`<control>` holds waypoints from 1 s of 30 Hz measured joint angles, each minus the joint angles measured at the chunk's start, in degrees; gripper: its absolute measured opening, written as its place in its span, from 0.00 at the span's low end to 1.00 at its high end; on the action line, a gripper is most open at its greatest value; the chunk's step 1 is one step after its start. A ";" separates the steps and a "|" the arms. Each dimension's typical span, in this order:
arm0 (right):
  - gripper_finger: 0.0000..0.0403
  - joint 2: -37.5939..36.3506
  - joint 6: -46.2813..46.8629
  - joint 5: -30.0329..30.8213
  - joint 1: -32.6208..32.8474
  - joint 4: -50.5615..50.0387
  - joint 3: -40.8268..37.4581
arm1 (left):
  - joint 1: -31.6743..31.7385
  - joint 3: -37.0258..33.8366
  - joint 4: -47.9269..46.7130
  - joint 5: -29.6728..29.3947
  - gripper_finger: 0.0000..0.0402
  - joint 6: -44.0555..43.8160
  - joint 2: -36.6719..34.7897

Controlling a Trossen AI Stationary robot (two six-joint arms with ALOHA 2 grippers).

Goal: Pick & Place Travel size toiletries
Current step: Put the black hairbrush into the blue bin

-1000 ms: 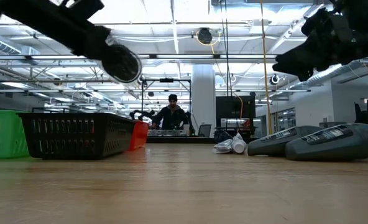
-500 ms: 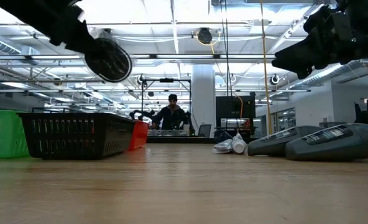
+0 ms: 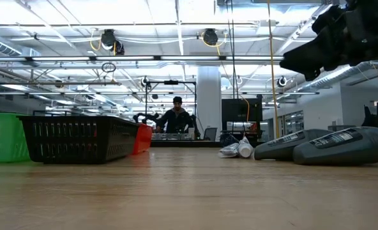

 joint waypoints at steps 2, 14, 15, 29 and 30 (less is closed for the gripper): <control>0.43 0.00 0.69 -0.93 0.02 0.00 0.00 | 0.02 0.00 -4.11 -2.80 0.03 -1.76 -4.81; 0.43 0.00 1.03 -0.93 0.02 0.00 0.00 | 0.07 -0.04 -39.77 -28.52 0.03 -36.77 -19.36; 0.43 -0.02 1.03 -0.93 0.02 0.00 0.00 | 0.07 -0.04 -42.40 -28.63 0.03 -39.67 -19.18; 0.43 0.02 0.97 -0.89 0.00 0.00 0.00 | 2.94 -0.15 -58.87 -38.61 0.04 -61.90 6.06; 0.43 0.02 1.01 -0.89 0.00 -0.02 0.00 | 3.77 -0.15 -59.79 -38.38 0.04 -63.01 8.64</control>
